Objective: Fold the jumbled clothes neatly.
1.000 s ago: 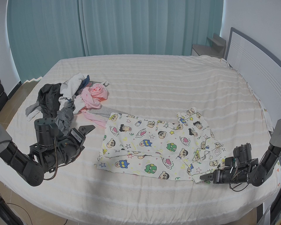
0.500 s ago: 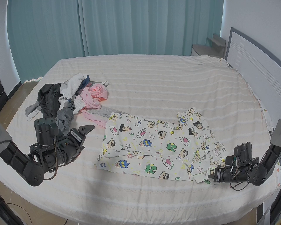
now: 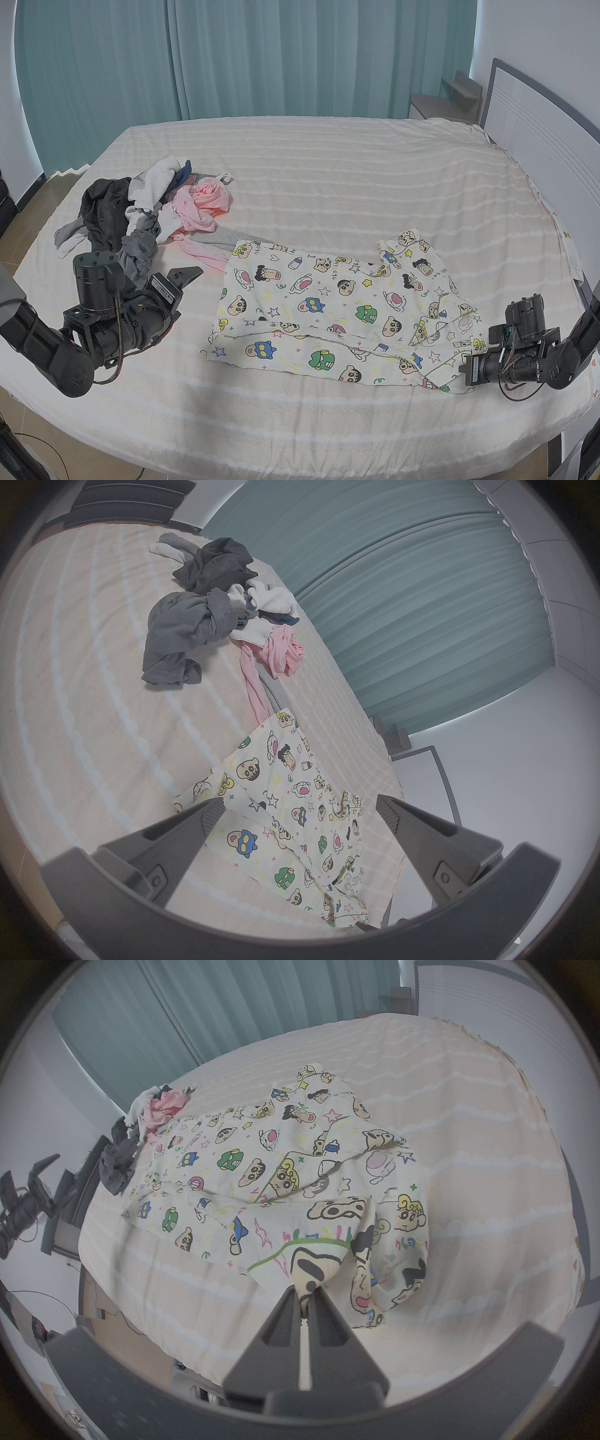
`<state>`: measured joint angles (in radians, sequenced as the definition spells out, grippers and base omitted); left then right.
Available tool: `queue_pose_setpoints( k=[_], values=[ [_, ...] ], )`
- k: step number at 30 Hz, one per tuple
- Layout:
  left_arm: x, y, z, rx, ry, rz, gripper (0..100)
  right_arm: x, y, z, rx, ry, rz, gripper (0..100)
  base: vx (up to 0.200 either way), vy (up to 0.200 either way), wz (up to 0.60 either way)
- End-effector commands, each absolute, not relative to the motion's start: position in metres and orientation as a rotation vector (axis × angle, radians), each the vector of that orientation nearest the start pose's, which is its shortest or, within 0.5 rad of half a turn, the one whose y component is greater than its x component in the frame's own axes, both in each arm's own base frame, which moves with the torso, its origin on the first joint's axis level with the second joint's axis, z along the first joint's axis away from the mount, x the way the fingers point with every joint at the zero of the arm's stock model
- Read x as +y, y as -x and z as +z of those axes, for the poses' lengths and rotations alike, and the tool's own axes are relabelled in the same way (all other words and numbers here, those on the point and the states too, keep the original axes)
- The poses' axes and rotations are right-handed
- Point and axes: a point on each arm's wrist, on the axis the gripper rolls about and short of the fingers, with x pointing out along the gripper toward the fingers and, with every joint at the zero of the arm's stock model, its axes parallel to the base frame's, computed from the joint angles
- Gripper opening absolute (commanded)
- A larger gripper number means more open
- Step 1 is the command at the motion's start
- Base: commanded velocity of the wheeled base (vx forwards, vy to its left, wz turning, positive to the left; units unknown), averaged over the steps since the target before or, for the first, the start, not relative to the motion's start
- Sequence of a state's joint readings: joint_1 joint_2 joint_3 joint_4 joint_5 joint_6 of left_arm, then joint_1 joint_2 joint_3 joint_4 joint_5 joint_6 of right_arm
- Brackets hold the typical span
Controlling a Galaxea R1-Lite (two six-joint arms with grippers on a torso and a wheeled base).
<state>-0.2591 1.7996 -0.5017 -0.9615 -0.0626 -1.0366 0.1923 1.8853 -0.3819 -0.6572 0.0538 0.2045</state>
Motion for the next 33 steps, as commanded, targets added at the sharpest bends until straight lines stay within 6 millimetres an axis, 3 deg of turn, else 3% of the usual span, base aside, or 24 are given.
queue_pose_setpoints(
  k=[1, 6, 11, 21, 27, 28, 33],
  values=[
    [-0.074, -0.275, 0.110, 0.470, 0.984, -0.115, 100, 0.050, -0.247, 0.046, 0.847, -0.106, 0.133, 0, 0.000, 0.000, 0.00],
    [-0.074, -0.275, 0.109, 0.474, 0.984, -0.112, 100, 0.058, -0.259, 0.057, 0.866, -0.049, 0.099, 0, 0.000, 0.000, 0.00],
    [-0.074, -0.275, 0.109, 0.474, 0.984, -0.111, 100, 0.072, -0.255, 0.056, 0.949, -0.009, 0.135, 0, 0.000, 0.000, 0.00],
    [-0.075, -0.276, 0.107, 0.480, 0.982, -0.107, 100, 0.074, -0.264, 0.075, 1.051, 0.097, 0.049, 0, 0.000, 0.000, 0.00],
    [-0.074, -0.276, 0.107, 0.480, 0.983, -0.105, 100, 0.079, -0.262, 0.069, 1.080, 0.155, 0.060, 0, 0.000, 0.000, 0.00],
    [-0.074, -0.276, 0.107, 0.480, 0.983, -0.105, 100, 0.079, -0.261, 0.064, 1.100, 0.158, 0.057, 100, 0.000, 0.000, 0.00],
    [-0.074, -0.276, 0.107, 0.480, 0.983, -0.105, 100, 0.078, -0.260, 0.049, 1.157, 0.179, 0.037, 100, 0.000, 0.000, 0.00]
  ],
)
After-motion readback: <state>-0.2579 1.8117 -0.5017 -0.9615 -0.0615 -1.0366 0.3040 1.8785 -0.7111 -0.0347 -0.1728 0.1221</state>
